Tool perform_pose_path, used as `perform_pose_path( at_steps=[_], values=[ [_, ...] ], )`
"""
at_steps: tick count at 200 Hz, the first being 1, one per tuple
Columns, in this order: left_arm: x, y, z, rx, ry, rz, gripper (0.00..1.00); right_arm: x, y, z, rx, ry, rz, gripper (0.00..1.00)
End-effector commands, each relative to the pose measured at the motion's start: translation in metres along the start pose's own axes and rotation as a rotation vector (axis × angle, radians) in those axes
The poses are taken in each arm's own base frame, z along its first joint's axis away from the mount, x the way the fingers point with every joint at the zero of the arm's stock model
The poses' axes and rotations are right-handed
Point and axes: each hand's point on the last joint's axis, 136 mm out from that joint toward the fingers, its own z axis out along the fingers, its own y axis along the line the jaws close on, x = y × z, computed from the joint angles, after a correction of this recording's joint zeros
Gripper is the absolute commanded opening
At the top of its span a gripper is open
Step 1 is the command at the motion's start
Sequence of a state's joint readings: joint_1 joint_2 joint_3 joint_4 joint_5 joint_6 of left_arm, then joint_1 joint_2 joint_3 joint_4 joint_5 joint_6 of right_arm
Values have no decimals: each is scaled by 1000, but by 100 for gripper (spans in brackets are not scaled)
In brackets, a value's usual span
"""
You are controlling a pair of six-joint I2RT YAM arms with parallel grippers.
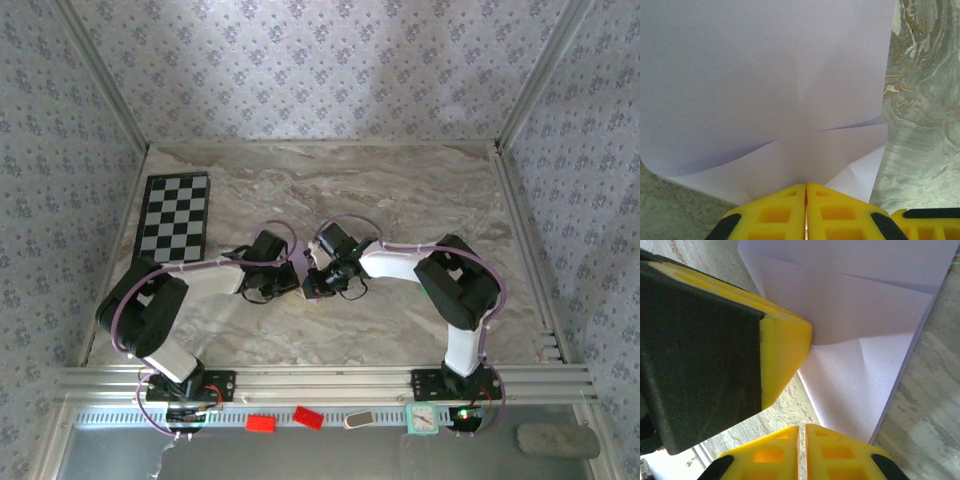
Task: Fold a paper plane with a square sheet of paper (pick it up from the middle)
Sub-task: Third fold the triangle at the center of the table.
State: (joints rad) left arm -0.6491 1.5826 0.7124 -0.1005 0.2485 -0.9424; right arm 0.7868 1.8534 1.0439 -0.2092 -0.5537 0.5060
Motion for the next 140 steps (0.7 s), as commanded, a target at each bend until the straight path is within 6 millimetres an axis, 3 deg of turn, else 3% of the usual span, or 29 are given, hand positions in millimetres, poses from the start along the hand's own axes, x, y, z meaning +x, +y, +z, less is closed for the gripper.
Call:
perform_pose_path(
  at_steps=[1,61,93,140],
  values=[
    [4,10,5,-32,7,9,9,3,-16,5,54,16,42,13],
    [3,14,3,-41,1,28,9,18,-45,12,182,81,84,12],
    [-6,26,-2,-71,-25,70,11,32,-64,11,267,122,122,11],
    [-15,52,-5,-77,-43,76,15,44,-76,12,303,151,181,11]
  ],
)
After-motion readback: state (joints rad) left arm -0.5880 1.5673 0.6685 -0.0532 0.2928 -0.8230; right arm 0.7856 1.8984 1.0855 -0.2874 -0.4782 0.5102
